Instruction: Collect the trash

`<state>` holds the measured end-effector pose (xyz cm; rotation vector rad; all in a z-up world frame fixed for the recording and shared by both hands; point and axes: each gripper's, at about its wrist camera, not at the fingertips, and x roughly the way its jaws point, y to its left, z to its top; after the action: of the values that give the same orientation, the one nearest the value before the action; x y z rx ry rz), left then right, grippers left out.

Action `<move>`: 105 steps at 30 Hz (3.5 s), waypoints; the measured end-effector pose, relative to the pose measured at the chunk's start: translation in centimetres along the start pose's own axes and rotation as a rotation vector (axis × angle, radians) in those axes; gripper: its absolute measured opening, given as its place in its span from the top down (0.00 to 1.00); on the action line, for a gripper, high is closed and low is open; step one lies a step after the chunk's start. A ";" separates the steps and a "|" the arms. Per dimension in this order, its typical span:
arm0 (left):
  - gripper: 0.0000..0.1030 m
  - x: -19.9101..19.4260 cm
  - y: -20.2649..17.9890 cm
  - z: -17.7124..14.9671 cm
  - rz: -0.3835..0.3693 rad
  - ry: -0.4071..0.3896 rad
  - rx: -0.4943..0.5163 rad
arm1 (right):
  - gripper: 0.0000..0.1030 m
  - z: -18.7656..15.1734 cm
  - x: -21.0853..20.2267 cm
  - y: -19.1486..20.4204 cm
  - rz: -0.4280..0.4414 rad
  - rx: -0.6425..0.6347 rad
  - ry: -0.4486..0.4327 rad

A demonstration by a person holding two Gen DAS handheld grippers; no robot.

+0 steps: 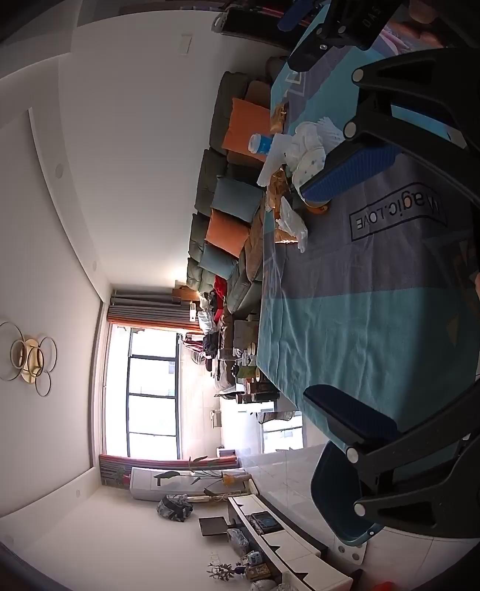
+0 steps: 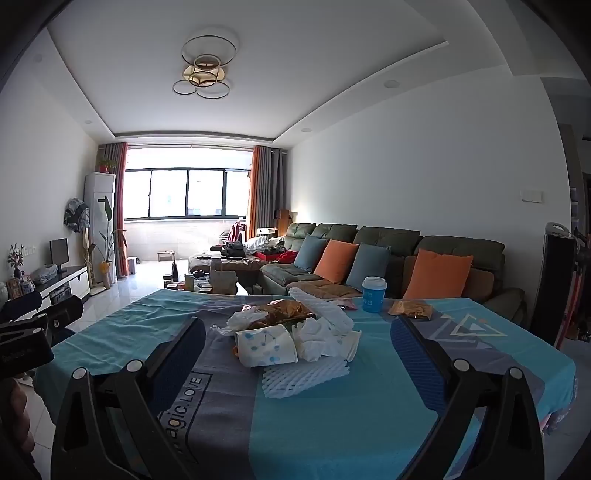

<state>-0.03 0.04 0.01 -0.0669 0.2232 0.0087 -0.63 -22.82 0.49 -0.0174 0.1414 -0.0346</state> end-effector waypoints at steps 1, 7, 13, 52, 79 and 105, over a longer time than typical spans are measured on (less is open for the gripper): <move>0.05 0.0 0.0 0.0 0.004 0.009 0.005 | 0.06 0.0 0.0 0.0 -0.001 0.001 0.000; 0.05 0.0 0.2 0.1 0.009 0.009 0.003 | 0.06 0.0 0.0 0.0 0.001 -0.001 0.002; 0.05 0.3 -0.2 0.0 0.005 0.012 0.009 | 0.06 0.1 0.1 0.0 -0.002 0.000 0.000; 0.05 -0.4 0.3 0.3 -0.036 0.018 -0.021 | 0.06 0.7 -0.4 -0.1 -0.004 -0.001 -0.020; 0.05 1.9 -0.4 1.5 -0.081 0.034 0.036 | 0.06 1.7 1.9 -1.4 0.003 -0.012 0.002; 0.05 21.5 -6.6 5.1 -0.203 0.249 0.122 | 0.06 3.2 19.3 -4.8 0.085 -0.126 0.304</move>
<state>22.17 -6.16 0.67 0.0312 0.4648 -0.2159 18.73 -28.24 1.00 -0.1318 0.4482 0.0571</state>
